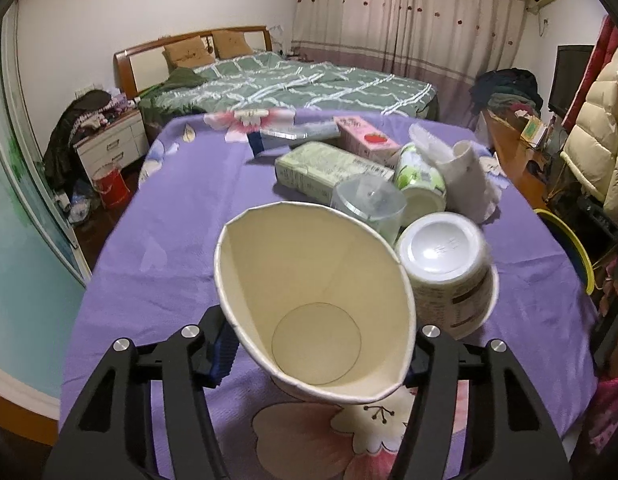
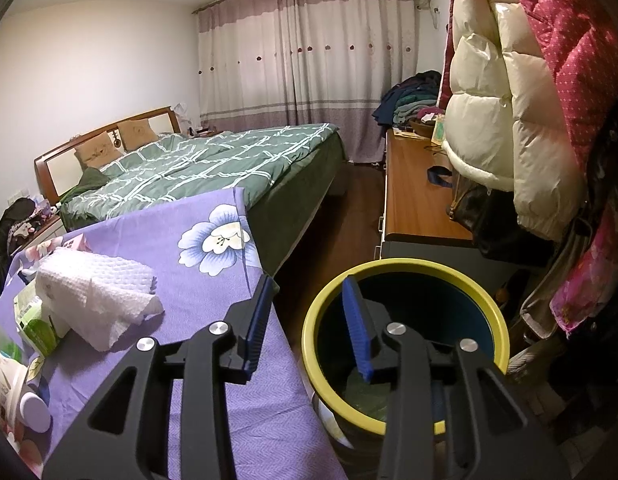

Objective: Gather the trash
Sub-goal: 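Carry the paper cup over the bin and open the left gripper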

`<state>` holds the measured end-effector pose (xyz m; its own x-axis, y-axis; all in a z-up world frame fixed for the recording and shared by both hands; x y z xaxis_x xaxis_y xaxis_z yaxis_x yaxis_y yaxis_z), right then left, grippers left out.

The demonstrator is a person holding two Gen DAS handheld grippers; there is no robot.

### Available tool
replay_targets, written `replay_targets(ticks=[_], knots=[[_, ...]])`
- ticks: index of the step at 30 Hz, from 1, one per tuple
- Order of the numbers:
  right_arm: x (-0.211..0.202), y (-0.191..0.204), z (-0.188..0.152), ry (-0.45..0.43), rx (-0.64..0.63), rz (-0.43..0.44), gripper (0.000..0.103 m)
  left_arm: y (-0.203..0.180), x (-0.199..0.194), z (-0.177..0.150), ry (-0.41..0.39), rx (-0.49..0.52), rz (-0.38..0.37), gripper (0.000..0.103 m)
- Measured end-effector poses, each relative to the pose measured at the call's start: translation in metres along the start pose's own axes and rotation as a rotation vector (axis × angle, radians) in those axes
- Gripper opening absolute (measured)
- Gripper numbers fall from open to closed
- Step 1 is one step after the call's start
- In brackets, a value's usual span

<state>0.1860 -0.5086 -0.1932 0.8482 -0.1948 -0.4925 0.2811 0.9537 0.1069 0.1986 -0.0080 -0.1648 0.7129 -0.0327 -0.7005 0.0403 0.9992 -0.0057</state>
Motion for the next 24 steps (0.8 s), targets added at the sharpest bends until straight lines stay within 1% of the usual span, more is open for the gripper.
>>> replay_targets(ticks=[6,9,12,18,22,24], knots=[[-0.007,-0.008,-0.001,-0.001,0.005,0.002,0.037,-0.012,-0.037,0.015,-0.041,0.036,-0.019,0.06],[-0.02,-0.022,-0.001,-0.006,0.019,0.0,0.038,-0.026,-0.053,0.021,-0.064,0.057,-0.055,0.06],[-0.034,-0.036,0.001,-0.024,0.033,-0.006,0.043,-0.048,-0.065,0.03,-0.085,0.086,-0.1,0.06],[-0.061,-0.067,0.004,-0.05,0.044,-0.032,0.043,-0.118,-0.069,0.044,-0.101,0.188,-0.202,0.06],[-0.073,-0.09,0.0,-0.051,0.061,-0.051,0.046,-0.178,-0.059,0.05,-0.089,0.261,-0.281,0.06],[-0.078,-0.104,-0.004,-0.049,0.076,-0.065,0.048,-0.215,-0.052,0.053,-0.079,0.304,-0.329,0.06]])
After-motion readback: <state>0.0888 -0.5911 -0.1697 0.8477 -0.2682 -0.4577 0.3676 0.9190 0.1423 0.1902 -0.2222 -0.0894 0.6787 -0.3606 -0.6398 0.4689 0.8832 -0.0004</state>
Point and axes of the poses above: each gripper's, at about its wrist camera, not at the fingertips, and x roughly the way its jaws point, y to its left, z to its top, the point moved 7 cm from there along x, roughly the way its jaws point, and after that the axes turned 2 degrees about z, right-handed, at the moved point
